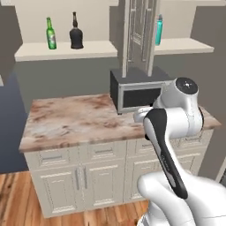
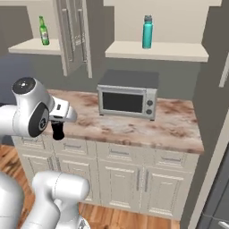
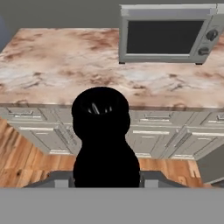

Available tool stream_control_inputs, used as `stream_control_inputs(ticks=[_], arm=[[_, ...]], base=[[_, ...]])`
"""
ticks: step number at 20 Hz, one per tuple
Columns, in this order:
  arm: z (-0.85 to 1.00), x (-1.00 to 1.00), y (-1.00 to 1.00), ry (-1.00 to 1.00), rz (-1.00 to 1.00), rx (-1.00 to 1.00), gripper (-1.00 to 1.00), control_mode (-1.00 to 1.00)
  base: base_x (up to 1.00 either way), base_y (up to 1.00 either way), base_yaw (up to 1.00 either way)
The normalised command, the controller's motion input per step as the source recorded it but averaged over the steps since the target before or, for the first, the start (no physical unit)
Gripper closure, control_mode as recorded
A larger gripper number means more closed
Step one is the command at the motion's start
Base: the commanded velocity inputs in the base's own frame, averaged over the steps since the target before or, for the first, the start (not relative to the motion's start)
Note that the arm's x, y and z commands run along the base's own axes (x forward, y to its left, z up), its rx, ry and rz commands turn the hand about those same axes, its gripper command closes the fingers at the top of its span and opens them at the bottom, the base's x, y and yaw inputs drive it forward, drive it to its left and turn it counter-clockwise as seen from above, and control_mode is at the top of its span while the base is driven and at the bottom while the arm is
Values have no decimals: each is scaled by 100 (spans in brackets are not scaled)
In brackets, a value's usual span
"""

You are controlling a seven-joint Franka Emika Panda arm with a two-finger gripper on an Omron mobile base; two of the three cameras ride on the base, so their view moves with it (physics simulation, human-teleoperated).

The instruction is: Sort all alcoholic drinks to one cabinet, and non-alcoholic drinks to the other.

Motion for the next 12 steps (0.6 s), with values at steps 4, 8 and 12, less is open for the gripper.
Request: stream_control_inputs(ticks=[4,8,12], arm=[[0,0,0,0,0,0,100,100],[0,0,0,0,0,0,100,100],[0,0,0,0,0,0,100,100]], base=[[-16,-94,0],[0,-55,0],[25,-35,0]])
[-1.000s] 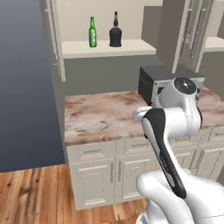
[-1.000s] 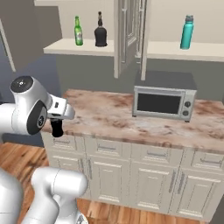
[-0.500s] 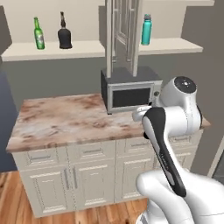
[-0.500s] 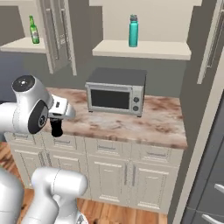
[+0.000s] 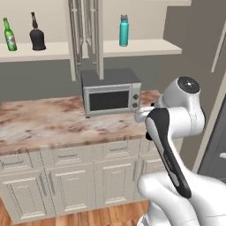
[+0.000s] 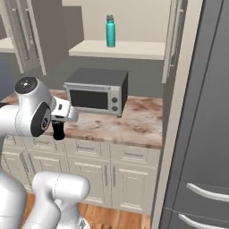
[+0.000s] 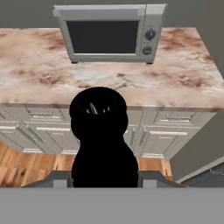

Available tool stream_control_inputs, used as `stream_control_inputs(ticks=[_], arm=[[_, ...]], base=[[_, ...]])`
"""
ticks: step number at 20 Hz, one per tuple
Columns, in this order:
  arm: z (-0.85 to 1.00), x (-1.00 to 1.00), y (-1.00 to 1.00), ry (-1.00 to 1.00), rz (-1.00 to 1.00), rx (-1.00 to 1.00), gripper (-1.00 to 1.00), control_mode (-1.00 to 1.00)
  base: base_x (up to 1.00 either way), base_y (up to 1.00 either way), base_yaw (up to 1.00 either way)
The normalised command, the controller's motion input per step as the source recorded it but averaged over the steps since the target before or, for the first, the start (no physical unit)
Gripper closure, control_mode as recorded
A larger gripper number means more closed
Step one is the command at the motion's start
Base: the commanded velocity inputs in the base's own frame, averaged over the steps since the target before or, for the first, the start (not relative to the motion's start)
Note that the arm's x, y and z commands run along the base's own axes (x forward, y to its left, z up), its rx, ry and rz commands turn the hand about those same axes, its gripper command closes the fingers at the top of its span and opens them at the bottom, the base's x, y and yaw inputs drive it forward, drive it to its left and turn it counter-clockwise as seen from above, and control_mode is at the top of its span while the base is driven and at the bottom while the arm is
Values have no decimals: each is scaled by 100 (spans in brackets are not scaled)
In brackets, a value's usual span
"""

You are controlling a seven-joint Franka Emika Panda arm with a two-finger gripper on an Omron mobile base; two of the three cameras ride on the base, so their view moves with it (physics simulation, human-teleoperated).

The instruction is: Sort all alcoholic drinks to one cabinet, and non-alcoholic drinks to the other.

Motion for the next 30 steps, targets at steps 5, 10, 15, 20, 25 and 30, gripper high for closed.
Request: stream_control_inputs(ticks=[5,10,15,20,25,30], arm=[[0,0,0,0,0,0,100,100],[0,0,0,0,0,0,100,100],[0,0,0,0,0,0,100,100],[0,0,0,0,0,0,100,100],[0,0,0,0,0,0,100,100],[0,0,0,0,0,0,100,100]], base=[[40,-47,0],[47,-55,0],[63,-9,0],[50,0,0],[45,0,0],[41,0,0]])
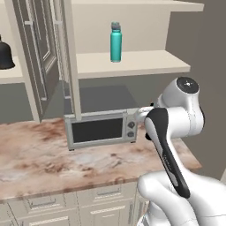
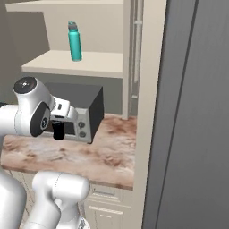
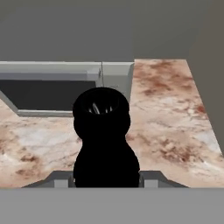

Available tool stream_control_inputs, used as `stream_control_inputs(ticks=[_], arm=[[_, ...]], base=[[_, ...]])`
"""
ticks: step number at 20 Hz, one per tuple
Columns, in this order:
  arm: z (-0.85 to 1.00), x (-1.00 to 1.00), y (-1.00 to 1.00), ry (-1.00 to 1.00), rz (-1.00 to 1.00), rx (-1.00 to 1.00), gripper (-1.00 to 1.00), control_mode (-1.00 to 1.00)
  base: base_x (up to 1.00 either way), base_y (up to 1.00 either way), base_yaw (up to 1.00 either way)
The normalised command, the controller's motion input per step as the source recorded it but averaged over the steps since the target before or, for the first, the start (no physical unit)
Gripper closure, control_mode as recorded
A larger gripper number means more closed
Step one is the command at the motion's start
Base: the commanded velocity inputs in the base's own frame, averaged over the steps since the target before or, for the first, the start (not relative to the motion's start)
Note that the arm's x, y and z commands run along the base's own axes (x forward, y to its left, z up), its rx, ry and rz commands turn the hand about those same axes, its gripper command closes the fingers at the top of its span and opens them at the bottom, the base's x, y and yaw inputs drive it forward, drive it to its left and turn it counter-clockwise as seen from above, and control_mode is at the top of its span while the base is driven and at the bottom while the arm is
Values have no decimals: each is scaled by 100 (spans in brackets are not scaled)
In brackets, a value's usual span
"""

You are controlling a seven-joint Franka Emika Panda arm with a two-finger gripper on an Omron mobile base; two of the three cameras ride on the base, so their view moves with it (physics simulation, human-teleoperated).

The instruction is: Sort all alcoholic drinks to one cabinet, and non-alcoholic drinks to the other.

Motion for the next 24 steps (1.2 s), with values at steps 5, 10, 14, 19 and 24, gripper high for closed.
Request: stream_control_inputs(ticks=[5,10,14,19,24], arm=[[0,0,0,0,0,0,100,100],[0,0,0,0,0,0,100,100],[0,0,0,0,0,0,100,100],[30,0,0,-5,0,0,100,-100],[71,-9,0,-24,0,0,100,-100]], base=[[15,0,0],[17,0,0],[17,0,0],[0,0,0],[0,0,0]])
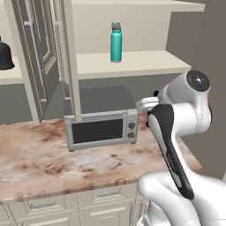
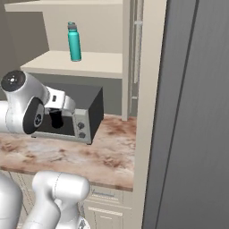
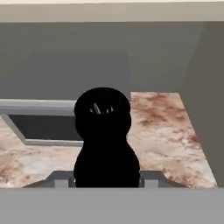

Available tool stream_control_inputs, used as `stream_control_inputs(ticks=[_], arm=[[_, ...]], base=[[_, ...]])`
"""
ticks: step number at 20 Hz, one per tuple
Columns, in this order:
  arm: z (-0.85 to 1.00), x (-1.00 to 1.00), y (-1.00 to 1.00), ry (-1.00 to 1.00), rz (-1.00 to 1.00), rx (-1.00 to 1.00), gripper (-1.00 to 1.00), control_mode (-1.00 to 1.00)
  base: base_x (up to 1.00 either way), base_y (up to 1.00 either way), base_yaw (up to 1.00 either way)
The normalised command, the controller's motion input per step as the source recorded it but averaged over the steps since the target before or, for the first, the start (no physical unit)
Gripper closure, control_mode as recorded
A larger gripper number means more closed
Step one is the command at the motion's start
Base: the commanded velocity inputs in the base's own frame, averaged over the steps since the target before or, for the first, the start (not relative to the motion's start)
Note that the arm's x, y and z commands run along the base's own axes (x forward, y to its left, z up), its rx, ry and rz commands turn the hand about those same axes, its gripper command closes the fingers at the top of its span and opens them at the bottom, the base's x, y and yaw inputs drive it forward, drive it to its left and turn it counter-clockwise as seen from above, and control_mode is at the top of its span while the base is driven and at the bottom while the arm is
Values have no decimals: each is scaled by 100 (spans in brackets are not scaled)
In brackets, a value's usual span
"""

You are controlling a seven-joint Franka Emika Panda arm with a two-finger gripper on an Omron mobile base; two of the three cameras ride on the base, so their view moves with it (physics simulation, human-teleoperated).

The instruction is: Sort all alcoholic drinks to one cabinet, and non-alcoholic drinks to the other.

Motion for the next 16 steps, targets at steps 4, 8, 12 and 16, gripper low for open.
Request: stream_control_inputs(ticks=[4,8,12,16], arm=[[83,-1,0,-25,0,-4,100,-100],[82,0,1,-24,0,-3,100,-100],[84,0,0,-18,0,0,100,-100],[68,3,-3,-13,0,0,100,-100]], base=[[0,0,0],[0,0,0],[0,0,0],[0,0,0]])
